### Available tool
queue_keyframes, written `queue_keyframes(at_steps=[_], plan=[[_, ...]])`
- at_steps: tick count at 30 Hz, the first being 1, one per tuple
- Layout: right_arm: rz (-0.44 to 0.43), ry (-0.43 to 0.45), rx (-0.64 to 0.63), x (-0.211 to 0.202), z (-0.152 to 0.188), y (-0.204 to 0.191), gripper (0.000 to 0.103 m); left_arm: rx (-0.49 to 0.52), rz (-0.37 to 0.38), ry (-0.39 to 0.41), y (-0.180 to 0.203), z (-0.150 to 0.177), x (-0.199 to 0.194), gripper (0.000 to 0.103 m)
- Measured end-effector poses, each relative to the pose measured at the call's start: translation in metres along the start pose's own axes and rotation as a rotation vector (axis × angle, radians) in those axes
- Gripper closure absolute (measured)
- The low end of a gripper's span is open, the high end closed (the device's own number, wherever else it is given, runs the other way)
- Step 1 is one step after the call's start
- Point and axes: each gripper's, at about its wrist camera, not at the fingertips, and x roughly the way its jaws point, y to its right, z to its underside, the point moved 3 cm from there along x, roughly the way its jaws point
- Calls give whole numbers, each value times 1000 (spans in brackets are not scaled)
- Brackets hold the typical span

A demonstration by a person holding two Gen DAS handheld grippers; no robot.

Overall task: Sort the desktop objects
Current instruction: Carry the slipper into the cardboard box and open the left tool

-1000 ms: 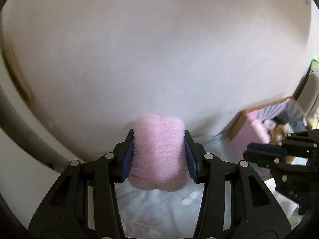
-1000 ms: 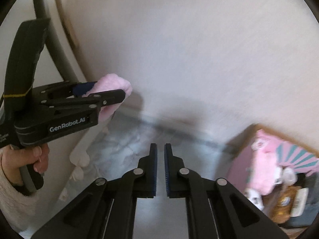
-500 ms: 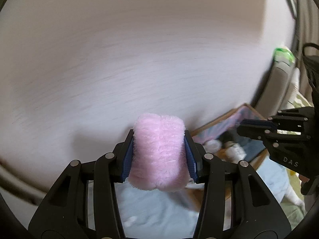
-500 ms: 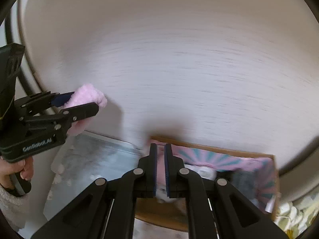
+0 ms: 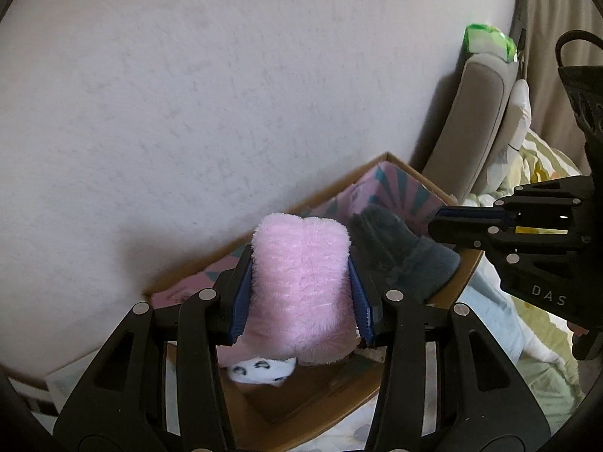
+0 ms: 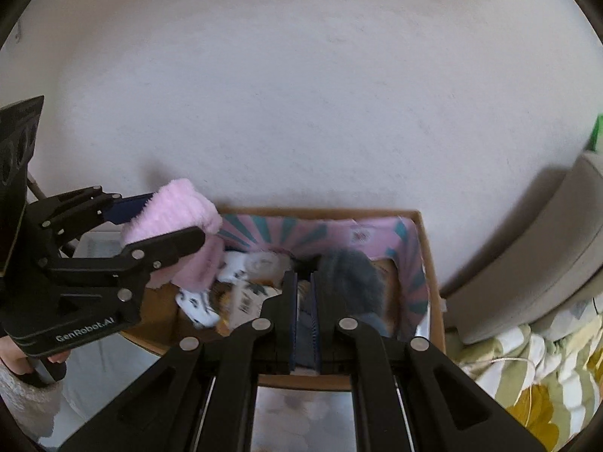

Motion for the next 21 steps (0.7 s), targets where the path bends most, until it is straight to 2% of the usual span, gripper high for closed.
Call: queue_keyframes(at_steps=[6, 7, 8, 9, 11, 13, 16, 21], plan=[[-16, 0, 26, 15, 8, 18, 97, -19, -7, -32, 2, 4, 17, 59], [-31, -5, 26, 33, 10, 18, 96, -33, -13, -45, 0, 5, 19, 56], [-40, -19, 20, 34, 9, 17, 91, -45, -14, -60, -2, 6, 20, 41], [-36, -32, 11, 37, 9, 16, 85, -61, -27, -75, -4, 7, 23, 16], [-11, -43, -9, 42, 10, 13, 38, -94, -109, -80, -26, 12, 10, 0], [-1, -28, -14, 43, 12, 14, 26, -132, -69, -78, -34, 14, 8, 0], [12, -37, 3, 48, 16, 17, 25, -166, -74, -96, -41, 17, 6, 0], [28, -44, 2, 51, 18, 12, 25, -152, -121, -97, -52, 20, -9, 0]])
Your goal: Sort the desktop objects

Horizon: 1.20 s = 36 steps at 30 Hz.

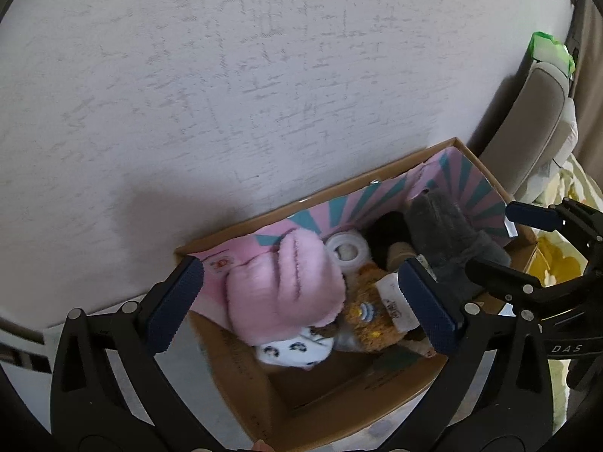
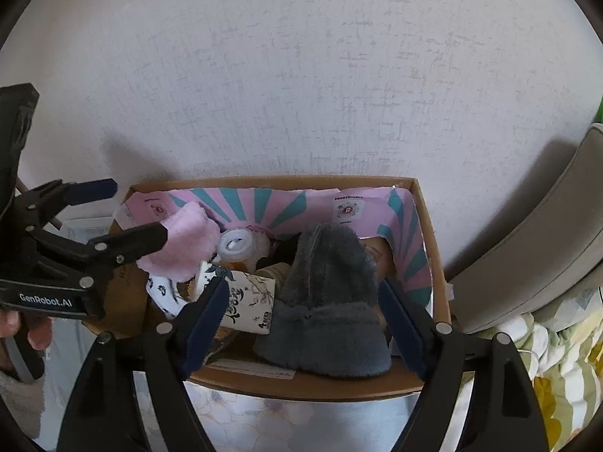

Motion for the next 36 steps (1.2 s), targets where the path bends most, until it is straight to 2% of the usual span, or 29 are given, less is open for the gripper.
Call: queue_keyframes(at_steps=[5, 10, 15, 21, 25, 30, 36], plan=[[8, 15, 2, -6, -2, -7, 24, -20, 9, 15, 0, 1, -3, 0], [18, 23, 3, -16, -5, -14, 24, -29, -35, 26, -10, 4, -17, 0], [34, 27, 7, -36, -12, -29, 24, -67, -70, 59, -32, 9, -49, 0], [34, 56, -29, -63, -20, -66, 24, -168, -148, 111, -67, 17, -103, 0], [10, 96, -44, -82, -22, -93, 24, -235, -206, 138, -86, 33, -139, 0], [-6, 142, -53, -101, -17, -124, 24, -274, -268, 152, -99, 56, -165, 0], [-3, 163, -43, -110, -1, -144, 24, -320, -300, 174, -106, 85, -188, 0]])
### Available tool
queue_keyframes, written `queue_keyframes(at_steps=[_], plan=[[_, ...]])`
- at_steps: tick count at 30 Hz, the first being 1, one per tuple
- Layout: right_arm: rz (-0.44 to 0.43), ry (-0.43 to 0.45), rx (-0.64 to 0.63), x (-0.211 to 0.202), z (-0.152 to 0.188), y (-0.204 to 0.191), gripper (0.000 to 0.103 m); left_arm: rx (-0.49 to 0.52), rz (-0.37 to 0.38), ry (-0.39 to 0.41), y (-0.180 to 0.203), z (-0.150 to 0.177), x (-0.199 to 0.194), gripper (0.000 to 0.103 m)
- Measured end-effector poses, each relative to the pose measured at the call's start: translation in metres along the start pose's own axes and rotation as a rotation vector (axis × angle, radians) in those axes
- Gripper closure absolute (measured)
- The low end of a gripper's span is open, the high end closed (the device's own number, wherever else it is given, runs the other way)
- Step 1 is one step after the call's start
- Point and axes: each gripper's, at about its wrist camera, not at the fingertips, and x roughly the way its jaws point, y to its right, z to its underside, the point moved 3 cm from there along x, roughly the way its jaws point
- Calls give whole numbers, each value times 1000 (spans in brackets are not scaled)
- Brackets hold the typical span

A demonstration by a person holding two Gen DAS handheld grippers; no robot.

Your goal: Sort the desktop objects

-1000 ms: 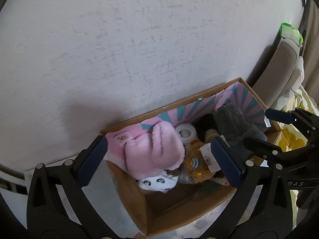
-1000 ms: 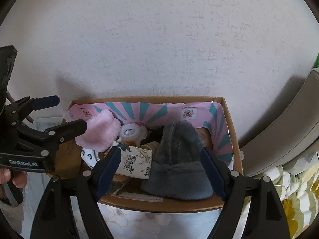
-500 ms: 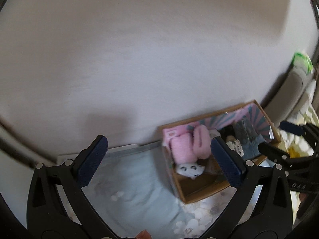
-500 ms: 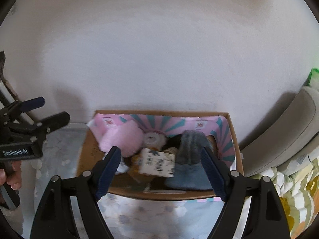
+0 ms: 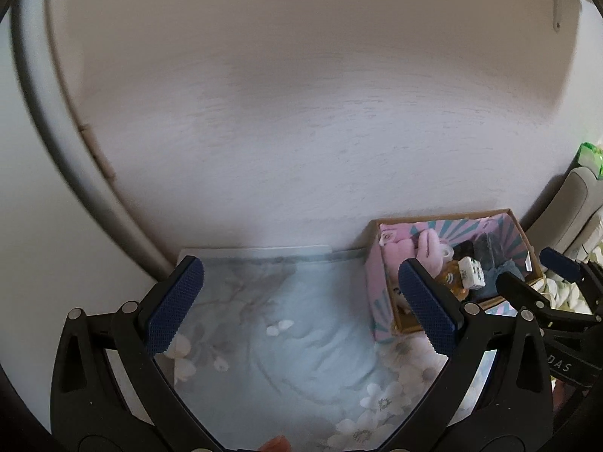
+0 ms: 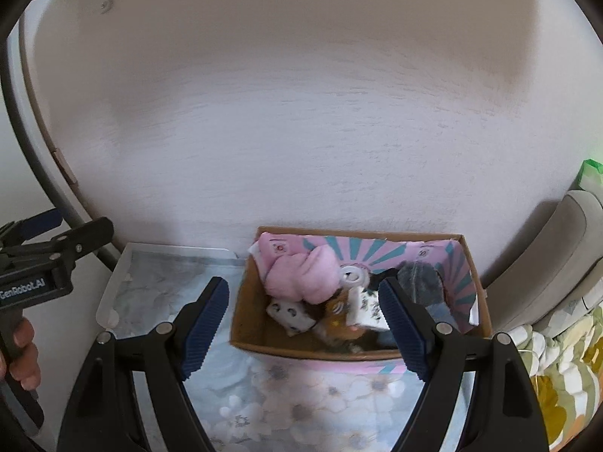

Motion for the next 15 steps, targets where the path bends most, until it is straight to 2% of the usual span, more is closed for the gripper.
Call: queue_keyframes(at_steps=[15], plan=[[-10, -1, -9, -9, 16, -19, 24, -48, -29, 35, -20, 19, -25, 0]])
